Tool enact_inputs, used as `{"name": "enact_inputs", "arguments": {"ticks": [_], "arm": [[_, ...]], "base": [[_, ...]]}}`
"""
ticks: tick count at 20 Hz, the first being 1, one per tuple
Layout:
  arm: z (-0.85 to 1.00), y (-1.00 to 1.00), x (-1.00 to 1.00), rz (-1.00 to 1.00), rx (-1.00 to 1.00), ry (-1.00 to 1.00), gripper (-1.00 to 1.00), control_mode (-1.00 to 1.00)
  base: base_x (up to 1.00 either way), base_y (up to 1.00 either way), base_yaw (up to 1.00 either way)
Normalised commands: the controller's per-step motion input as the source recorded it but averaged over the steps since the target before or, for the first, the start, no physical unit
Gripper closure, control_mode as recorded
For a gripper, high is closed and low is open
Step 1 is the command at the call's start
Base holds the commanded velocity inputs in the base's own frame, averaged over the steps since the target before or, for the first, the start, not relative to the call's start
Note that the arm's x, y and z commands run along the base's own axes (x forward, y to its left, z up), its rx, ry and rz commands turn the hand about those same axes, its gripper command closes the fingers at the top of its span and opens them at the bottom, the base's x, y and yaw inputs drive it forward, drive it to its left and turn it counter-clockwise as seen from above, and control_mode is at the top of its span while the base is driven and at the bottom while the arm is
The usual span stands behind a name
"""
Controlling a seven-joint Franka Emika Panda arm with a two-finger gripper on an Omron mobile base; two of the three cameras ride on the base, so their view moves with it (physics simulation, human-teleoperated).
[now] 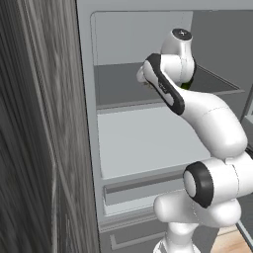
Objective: Retrieve the bottle and the shaker from the cabinet and place them next to the mixing bowl on the counter. Then add garlic from the fridge to the mixing bowl.
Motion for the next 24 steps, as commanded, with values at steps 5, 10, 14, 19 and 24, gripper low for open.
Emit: {"name": "enact_inputs", "arguments": {"ticks": [5, 10, 14, 19, 24], "arm": [[0.00, 0.00, -0.04, 0.00, 0.00, 0.00, -1.00, -1.00], [0.00, 0.00, -0.05, 0.06, 0.00, 0.00, -1.00, -1.00], [0.00, 0.00, -0.01, 0.17, 0.00, 0.00, -1.00, -1.00], [0.00, 0.03, 0.00, 0.17, 0.00, 0.00, -1.00, -1.00], [-0.02, 0.00, 0.07, 0.03, 0.00, 0.00, -1.00, -1.00]], "base": [[0.00, 0.00, 0.00], [0.00, 0.00, 0.00], [0.00, 0.00, 0.00], [0.00, 0.00, 0.00], [0.00, 0.00, 0.00]]}}
